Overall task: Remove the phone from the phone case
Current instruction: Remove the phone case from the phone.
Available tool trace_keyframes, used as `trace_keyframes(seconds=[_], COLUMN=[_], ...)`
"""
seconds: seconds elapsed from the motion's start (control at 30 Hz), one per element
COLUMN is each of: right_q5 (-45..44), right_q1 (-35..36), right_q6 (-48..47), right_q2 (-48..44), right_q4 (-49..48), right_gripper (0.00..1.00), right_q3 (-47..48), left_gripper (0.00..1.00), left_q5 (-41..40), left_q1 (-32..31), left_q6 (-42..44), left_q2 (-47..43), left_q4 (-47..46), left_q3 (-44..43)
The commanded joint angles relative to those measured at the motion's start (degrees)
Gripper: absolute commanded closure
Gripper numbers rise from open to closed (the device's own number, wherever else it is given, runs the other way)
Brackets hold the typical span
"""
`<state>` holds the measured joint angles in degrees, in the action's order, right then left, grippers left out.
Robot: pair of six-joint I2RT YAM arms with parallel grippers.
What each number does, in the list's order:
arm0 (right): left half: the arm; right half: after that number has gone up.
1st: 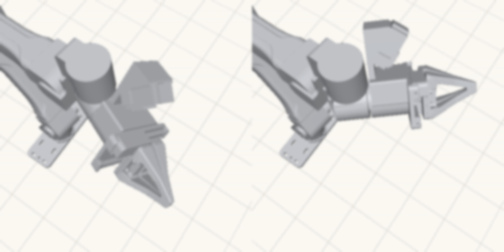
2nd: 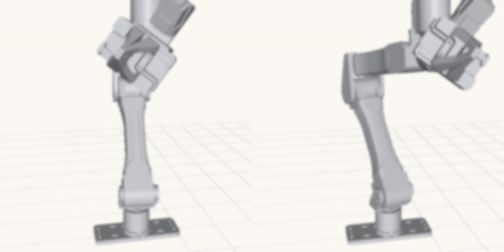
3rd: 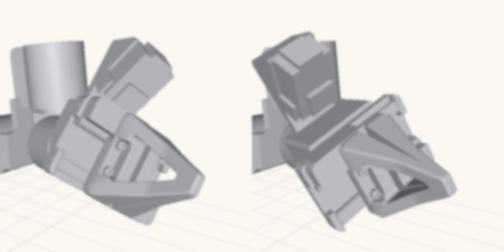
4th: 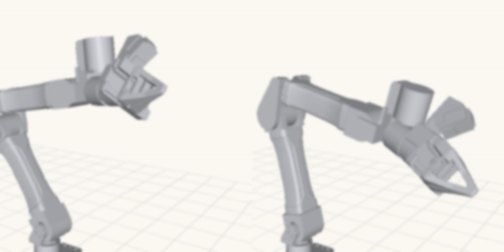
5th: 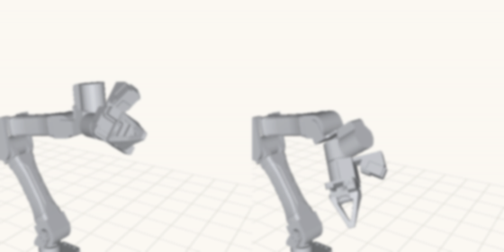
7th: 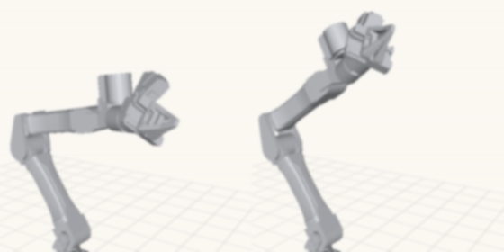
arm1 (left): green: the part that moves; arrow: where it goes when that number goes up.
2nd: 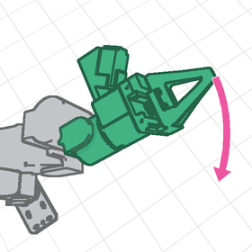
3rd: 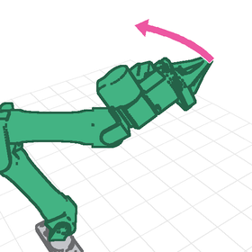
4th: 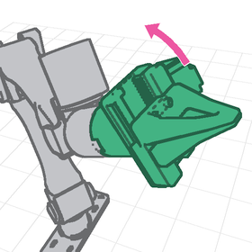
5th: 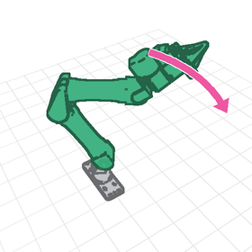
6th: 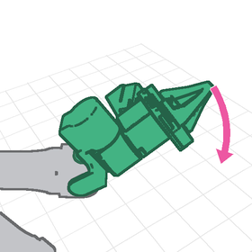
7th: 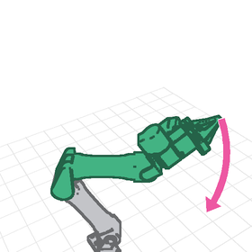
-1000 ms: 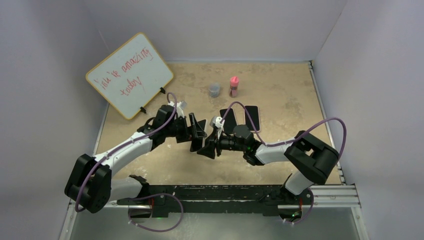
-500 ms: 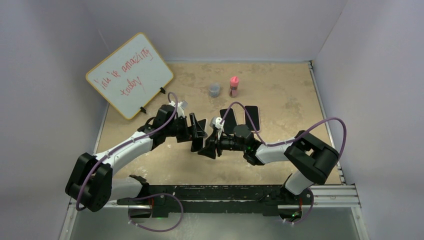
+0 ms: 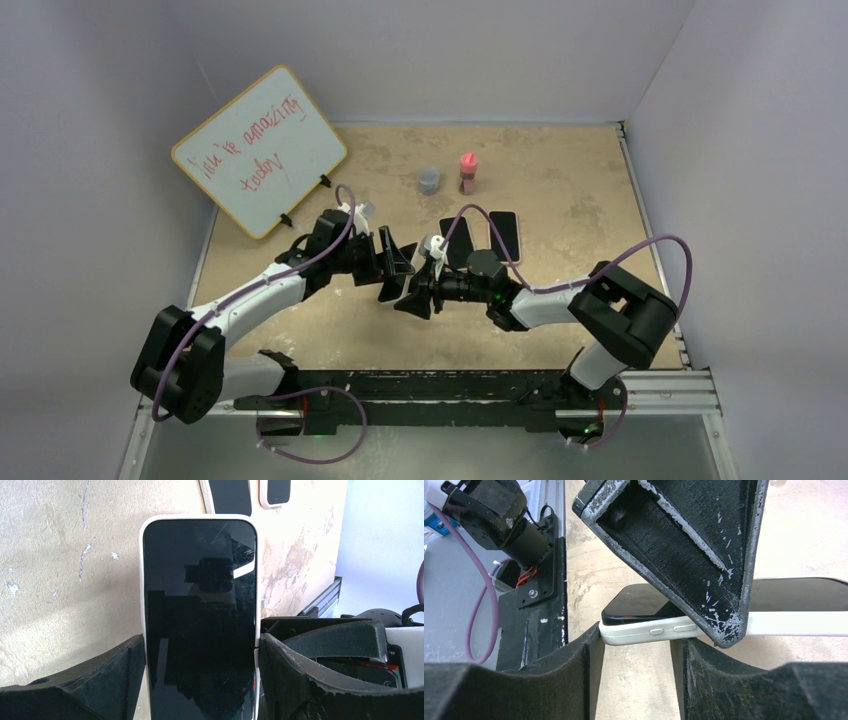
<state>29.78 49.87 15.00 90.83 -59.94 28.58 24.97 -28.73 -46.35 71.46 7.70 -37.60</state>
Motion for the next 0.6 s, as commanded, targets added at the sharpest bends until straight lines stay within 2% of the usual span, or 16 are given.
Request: trace_keyframes(seconds=[0.0,0.33,0.57], right_q5=[-3.7,-6.8,-8.2], right_q1=[-0.2,-0.2,-0.2], right_q6=[-1.2,5.4,6.9], right_q2=[0.1,0.0,1.0], right_q4=[-10.3,-11.5,-12.4], right_gripper=[0.49,0.40,0.49], right_q3=[2.2,2.3,1.6], left_gripper=[0.96,0.96,0.98], left_q5=[7.2,4.5,4.8], left_q1=[-1.7,-1.6,-1.7], left_q6=[0.1,-1.1,-1.5], left_q2=[-0.7,-2.7,-3.0], left_q4=[0.7,0.9,0.4], left_q3=[-0.7,0.2,0.6])
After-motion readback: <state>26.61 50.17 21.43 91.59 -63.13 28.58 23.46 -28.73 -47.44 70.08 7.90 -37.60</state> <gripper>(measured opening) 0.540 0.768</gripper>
